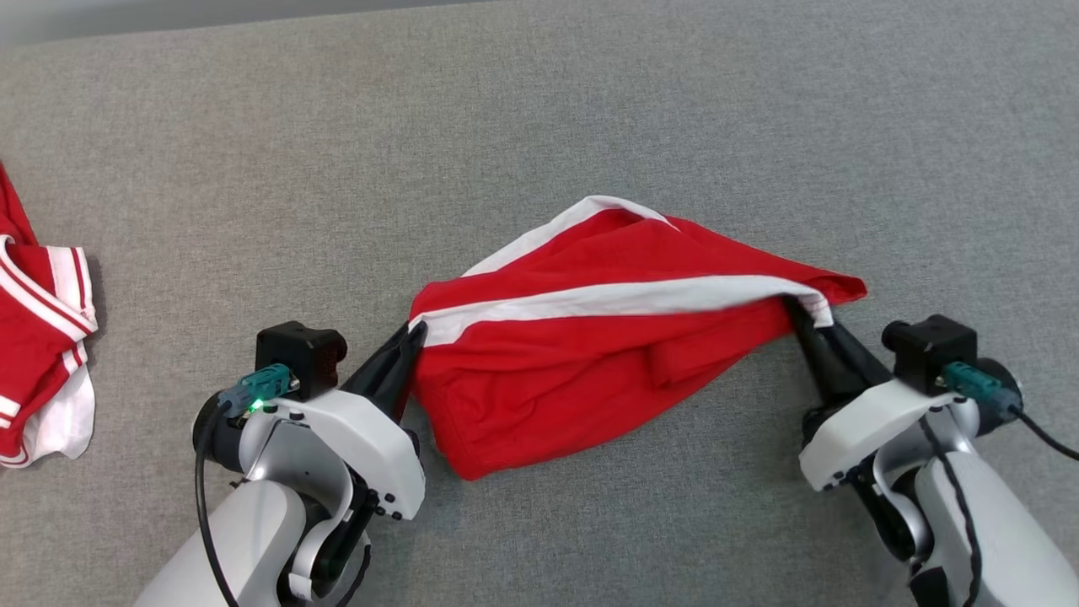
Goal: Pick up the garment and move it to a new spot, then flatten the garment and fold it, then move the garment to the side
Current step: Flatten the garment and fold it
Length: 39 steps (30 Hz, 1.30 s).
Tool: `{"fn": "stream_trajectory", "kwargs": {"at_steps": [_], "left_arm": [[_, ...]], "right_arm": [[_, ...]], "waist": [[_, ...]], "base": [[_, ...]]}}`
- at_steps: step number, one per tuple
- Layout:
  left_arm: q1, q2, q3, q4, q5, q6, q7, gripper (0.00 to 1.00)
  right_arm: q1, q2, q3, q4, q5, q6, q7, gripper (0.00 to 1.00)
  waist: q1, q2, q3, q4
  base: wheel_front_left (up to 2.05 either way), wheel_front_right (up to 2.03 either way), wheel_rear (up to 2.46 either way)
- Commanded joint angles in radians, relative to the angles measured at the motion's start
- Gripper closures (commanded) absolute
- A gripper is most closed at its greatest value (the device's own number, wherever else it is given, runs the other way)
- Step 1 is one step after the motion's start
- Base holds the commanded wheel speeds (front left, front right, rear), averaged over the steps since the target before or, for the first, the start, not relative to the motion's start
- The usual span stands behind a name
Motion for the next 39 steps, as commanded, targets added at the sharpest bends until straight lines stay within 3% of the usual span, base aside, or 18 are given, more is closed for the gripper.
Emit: {"fn": "stream_trajectory", "kwargs": {"at_steps": [1, 11, 28, 39], "left_arm": [[-0.024, 0.005, 0.006, -0.005, 0.015, -0.001, -0.019, 1.0], [-0.076, 0.044, 0.018, -0.099, 0.11, 0.032, -0.101, 1.0], [-0.176, 0.106, 0.093, -0.446, 0.226, 0.118, -0.142, 1.0], [-0.145, 0.13, 0.112, -0.534, 0.235, 0.154, -0.117, 1.0]], "right_arm": [[-0.022, -0.015, -0.011, -0.006, 0.0, -0.001, -0.027, 1.0], [-0.075, -0.03, -0.102, -0.181, -0.004, -0.001, -0.081, 1.0], [-0.082, -0.001, -0.231, -0.598, -0.041, -0.001, -0.001, 1.0], [-0.026, -0.002, -0.234, -0.648, -0.019, -0.001, 0.06, 1.0]], "waist": [[0.0, 0.0, 0.001, 0.0], [0.0, 0.0, -0.044, -0.022], [0.0, 0.0, -0.188, -0.045], [0.0, 0.0, -0.203, -0.045]], "base": [[0.0, 0.0, 0.0], [0.0, 0.0, 0.0], [0.0, 0.0, 0.0], [0.0, 0.0, 0.0]]}}
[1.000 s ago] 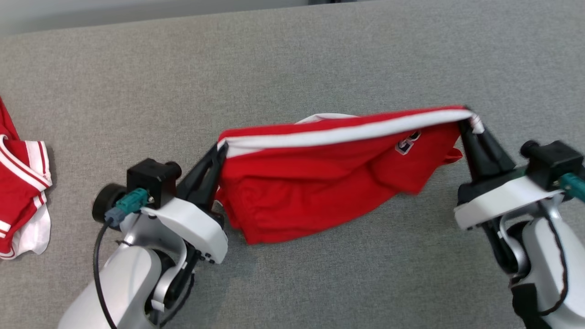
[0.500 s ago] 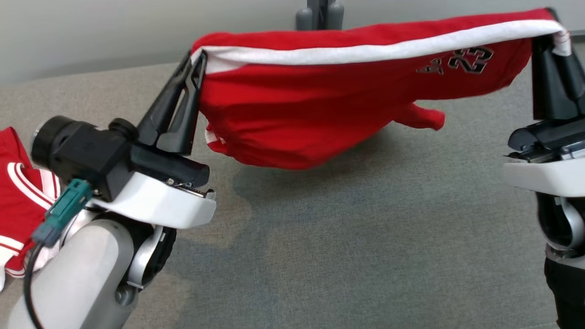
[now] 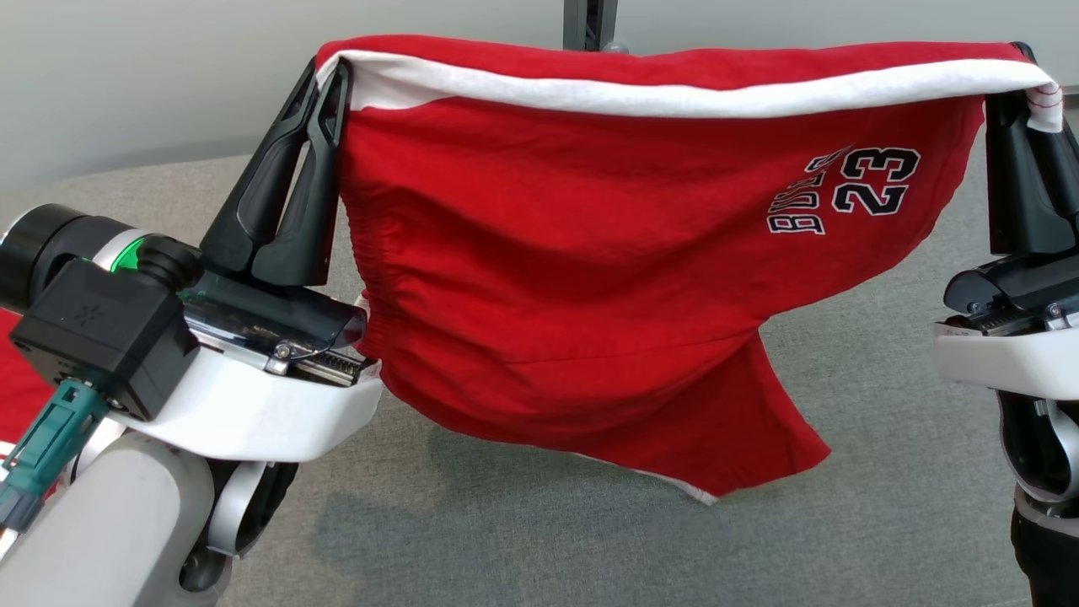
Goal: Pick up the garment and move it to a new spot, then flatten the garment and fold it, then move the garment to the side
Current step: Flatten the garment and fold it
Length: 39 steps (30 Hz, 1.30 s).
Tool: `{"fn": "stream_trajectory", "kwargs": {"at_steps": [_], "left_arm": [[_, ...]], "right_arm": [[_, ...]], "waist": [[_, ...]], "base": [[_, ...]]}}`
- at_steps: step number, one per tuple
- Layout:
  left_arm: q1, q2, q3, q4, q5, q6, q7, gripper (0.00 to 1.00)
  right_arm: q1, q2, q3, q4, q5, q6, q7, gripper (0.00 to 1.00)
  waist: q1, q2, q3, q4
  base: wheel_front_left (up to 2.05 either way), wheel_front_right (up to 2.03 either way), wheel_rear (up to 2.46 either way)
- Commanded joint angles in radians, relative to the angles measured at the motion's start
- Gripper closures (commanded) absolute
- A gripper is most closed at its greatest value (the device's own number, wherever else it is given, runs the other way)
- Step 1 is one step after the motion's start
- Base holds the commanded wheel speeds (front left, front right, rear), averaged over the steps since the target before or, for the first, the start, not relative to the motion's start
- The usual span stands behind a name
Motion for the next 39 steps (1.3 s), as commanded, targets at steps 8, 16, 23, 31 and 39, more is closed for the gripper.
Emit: {"fn": "stream_trajectory", "kwargs": {"at_steps": [8, 16, 23, 31, 39], "left_arm": [[-0.111, -0.007, -0.004, 0.075, -0.024, -0.058, -0.001, 1.0], [-0.464, -0.101, -0.005, 0.369, -0.052, -0.2, -0.059, 1.0], [-0.705, -0.185, 0.01, 0.669, -0.067, -0.269, -0.145, 1.0], [-0.892, -0.256, 0.019, 1.028, -0.072, -0.321, -0.236, 1.0], [-0.798, -0.313, 0.022, 1.238, -0.102, -0.375, -0.281, 1.0]], "right_arm": [[-0.125, -0.047, 0.014, 0.122, 0.086, 0.0, 0.013, 1.0], [-0.464, -0.112, 0.065, 0.344, 0.14, 0.0, -0.033, 1.0], [-0.751, -0.11, 0.133, 0.568, 0.156, 0.0, -0.105, 1.0], [-0.995, -0.067, 0.212, 0.878, 0.177, 0.0, -0.211, 1.0], [-0.922, -0.038, 0.354, 1.034, 0.253, 0.0, -0.237, 1.0]], "waist": [[0.0, 0.0, 0.106, 0.008], [0.0, 0.0, 0.289, 0.047], [0.0, 0.0, 0.359, 0.066], [0.0, 0.0, 0.371, 0.07], [0.0, 0.0, 0.379, 0.066]], "base": [[0.0, 0.0, 0.0], [0.0, 0.0, 0.0], [0.0, 0.0, 0.0], [0.0, 0.0, 0.0], [0.0, 0.0, 0.0]]}}
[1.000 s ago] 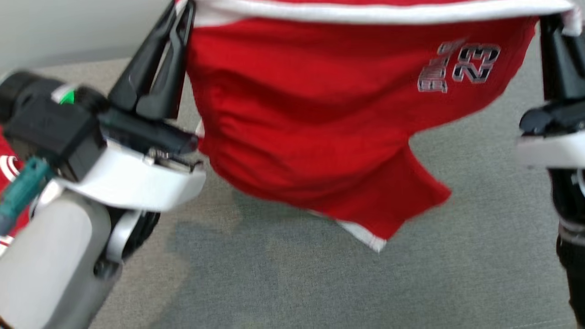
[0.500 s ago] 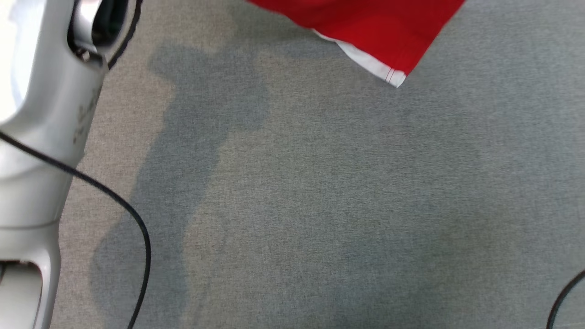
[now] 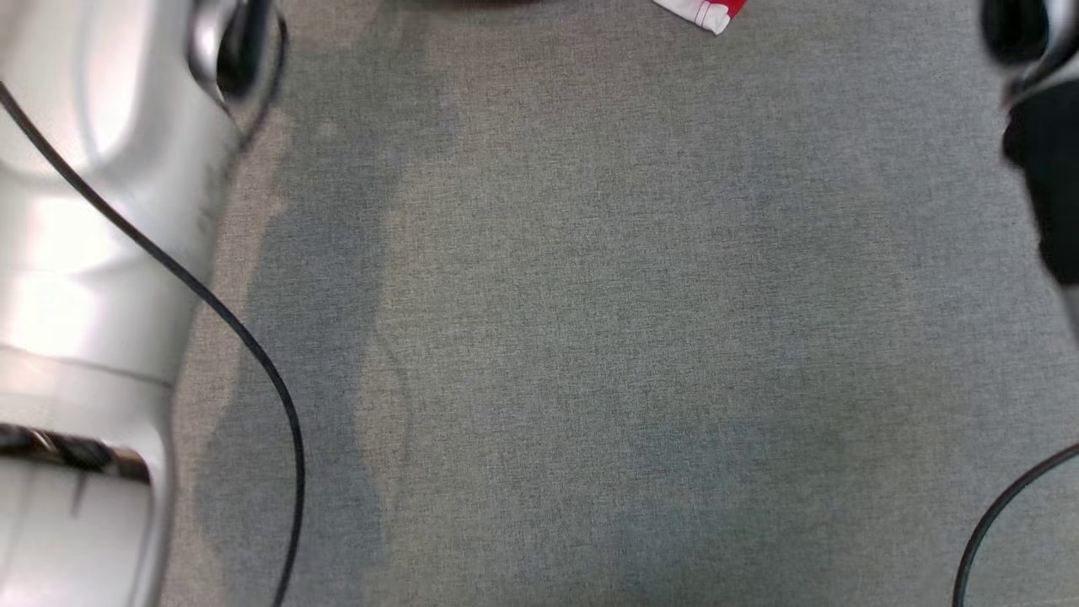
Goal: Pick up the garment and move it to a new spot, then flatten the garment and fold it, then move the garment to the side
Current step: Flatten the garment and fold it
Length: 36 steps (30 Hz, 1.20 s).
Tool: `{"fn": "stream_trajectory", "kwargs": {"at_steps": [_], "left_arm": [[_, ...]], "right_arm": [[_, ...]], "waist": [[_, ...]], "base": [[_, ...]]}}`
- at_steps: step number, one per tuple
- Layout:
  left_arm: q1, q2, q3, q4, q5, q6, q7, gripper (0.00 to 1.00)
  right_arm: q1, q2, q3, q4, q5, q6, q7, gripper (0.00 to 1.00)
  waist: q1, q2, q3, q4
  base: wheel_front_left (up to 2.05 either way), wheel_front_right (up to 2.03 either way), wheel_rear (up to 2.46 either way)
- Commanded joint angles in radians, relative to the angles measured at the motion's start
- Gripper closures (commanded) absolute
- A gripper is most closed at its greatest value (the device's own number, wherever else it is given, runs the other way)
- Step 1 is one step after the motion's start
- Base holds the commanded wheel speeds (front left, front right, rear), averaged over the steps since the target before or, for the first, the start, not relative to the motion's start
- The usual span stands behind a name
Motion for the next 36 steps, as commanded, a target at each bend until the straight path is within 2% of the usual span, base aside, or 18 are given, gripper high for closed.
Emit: {"fn": "stream_trajectory", "kwargs": {"at_steps": [1, 6, 10, 15, 21, 24, 29, 36], "left_arm": [[0.057, -0.009, 0.01, 0.021, -0.011, -0.007, -0.006, 1.0], [0.256, -0.034, 0.056, -0.001, 0.013, -0.015, -0.008, 1.0], [0.412, -0.047, 0.109, -0.076, 0.05, -0.019, -0.009, 1.0], [0.601, -0.055, 0.138, -0.198, 0.118, -0.027, -0.009, 1.0], [0.816, -0.042, 0.148, -0.386, 0.191, -0.011, -0.009, 1.0], [0.888, -0.035, 0.132, -0.438, 0.209, -0.005, -0.009, 1.0], [1.05, 0.0, 0.118, -0.572, 0.231, 0.047, 0.03, 1.0], [1.276, 0.043, 0.128, -0.799, 0.22, 0.131, 0.135, 1.0]], "right_arm": [[0.062, -0.005, 0.018, 0.021, 0.028, -0.001, -0.009, 1.0], [0.251, -0.003, 0.041, 0.039, 0.113, -0.001, -0.011, 1.0], [0.409, 0.004, 0.033, -0.002, 0.151, -0.001, -0.011, 1.0], [0.6, 0.006, 0.022, -0.105, 0.156, -0.001, -0.011, 1.0], [0.833, -0.013, -0.035, -0.275, 0.131, -0.001, -0.011, 1.0], [0.914, -0.023, -0.054, -0.313, 0.115, -0.001, -0.011, 1.0], [1.073, -0.021, -0.112, -0.398, 0.077, -0.001, -0.001, 1.0], [1.287, 0.011, -0.221, -0.561, 0.004, -0.002, 0.117, 1.0]], "waist": [[-0.0001, 0.0, -0.001, 0.0], [-0.0001, 0.0, -0.011, 0.001], [-0.0001, 0.0, -0.026, 0.0], [-0.0001, 0.0, -0.048, -0.006], [-0.0001, 0.0, -0.083, -0.013], [-0.0001, 0.0, -0.108, -0.011], [-0.0001, 0.0, -0.165, -0.018], [-0.0001, 0.0, -0.25, -0.014]], "base": [[0.0, 0.0, 0.0], [0.0, 0.0, 0.0], [0.0, 0.0, 0.0], [0.0, 0.0, 0.0], [0.0, 0.0, 0.0], [0.0, 0.0, 0.0], [0.0, 0.0, 0.0], [0.0, 0.0, 0.0]]}}
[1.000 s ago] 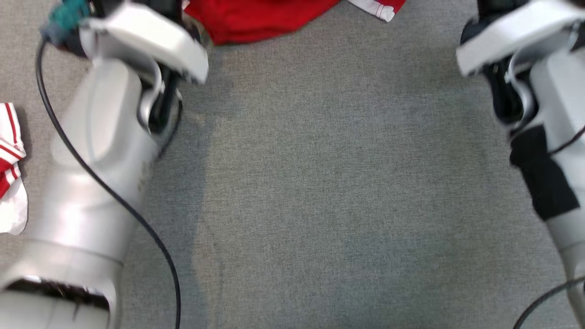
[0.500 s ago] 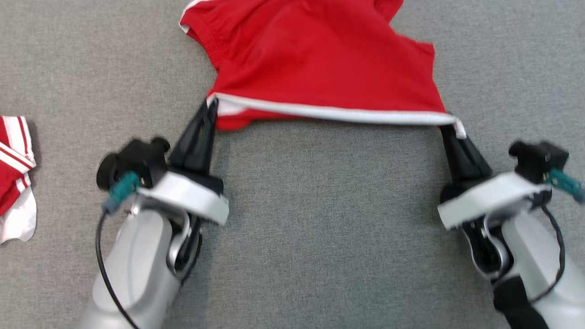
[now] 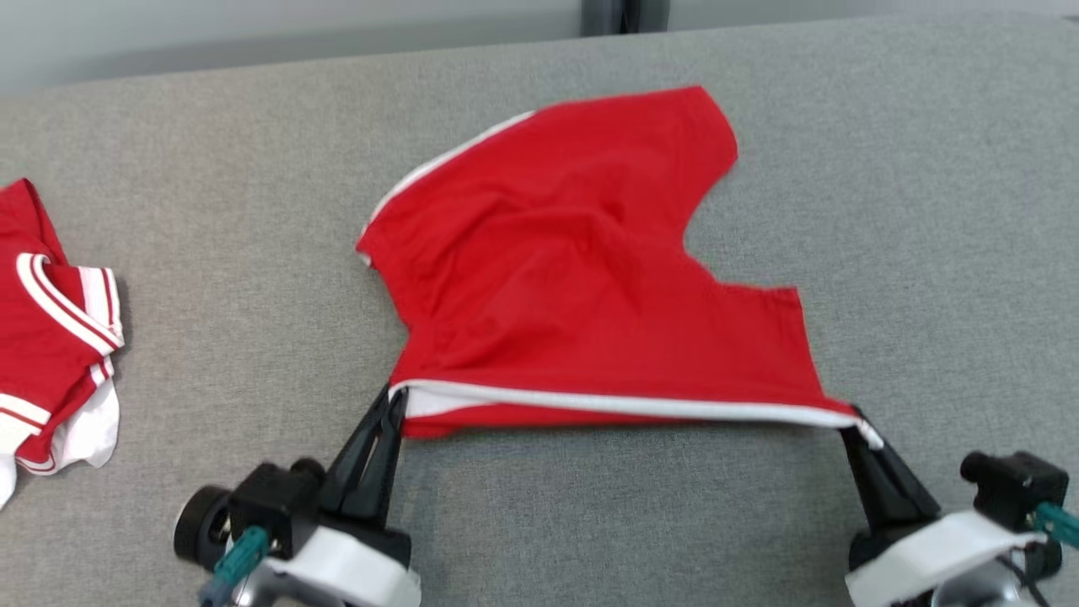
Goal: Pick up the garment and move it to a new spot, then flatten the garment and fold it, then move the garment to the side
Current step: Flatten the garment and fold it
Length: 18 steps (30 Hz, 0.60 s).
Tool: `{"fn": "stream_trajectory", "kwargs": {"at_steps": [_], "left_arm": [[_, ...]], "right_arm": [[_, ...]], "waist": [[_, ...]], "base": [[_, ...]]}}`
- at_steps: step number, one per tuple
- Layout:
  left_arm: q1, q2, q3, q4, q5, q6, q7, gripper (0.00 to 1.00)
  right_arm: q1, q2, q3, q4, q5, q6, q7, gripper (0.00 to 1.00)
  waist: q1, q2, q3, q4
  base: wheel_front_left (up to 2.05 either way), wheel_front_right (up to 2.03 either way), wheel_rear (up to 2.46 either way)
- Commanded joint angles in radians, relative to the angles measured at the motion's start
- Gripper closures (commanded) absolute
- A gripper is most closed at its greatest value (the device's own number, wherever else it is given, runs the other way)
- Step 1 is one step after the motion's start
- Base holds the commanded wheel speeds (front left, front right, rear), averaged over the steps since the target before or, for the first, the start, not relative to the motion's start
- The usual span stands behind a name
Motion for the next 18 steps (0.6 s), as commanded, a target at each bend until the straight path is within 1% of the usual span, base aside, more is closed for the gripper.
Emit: {"fn": "stream_trajectory", "kwargs": {"at_steps": [1, 6, 10, 14, 18], "left_arm": [[0.026, 0.019, 0.01, -0.024, 0.0, 0.015, 0.014, 1.0], [0.138, 0.047, 0.013, -0.178, -0.005, 0.061, 0.103, 1.0], [0.182, 0.062, 0.013, -0.259, -0.008, 0.08, 0.148, 1.0], [0.189, 0.071, 0.014, -0.294, -0.014, 0.085, 0.175, 1.0], [0.168, 0.076, 0.014, -0.298, -0.019, 0.08, 0.188, 1.0]], "right_arm": [[0.035, -0.007, -0.019, -0.023, -0.018, -0.003, 0.028, 1.0], [0.175, 0.04, -0.095, -0.2, -0.066, -0.003, 0.164, 1.0], [0.243, 0.066, -0.142, -0.31, -0.098, -0.003, 0.249, 1.0], [0.256, 0.081, -0.179, -0.363, -0.111, -0.003, 0.286, 1.0], [0.22, 0.082, -0.204, -0.384, -0.117, -0.004, 0.28, 1.0]], "waist": [[0.0, -0.0001, -0.024, 0.006], [0.0, -0.0001, -0.051, 0.01], [0.0, -0.0001, -0.056, 0.011], [0.0, -0.0001, -0.053, 0.011], [0.0, -0.0001, -0.045, 0.014]], "base": [[0.0, 0.0, 0.0], [0.0, 0.0, 0.0], [0.0, 0.0, 0.0], [0.0, 0.0, 0.0], [0.0, 0.0, 0.0]]}}
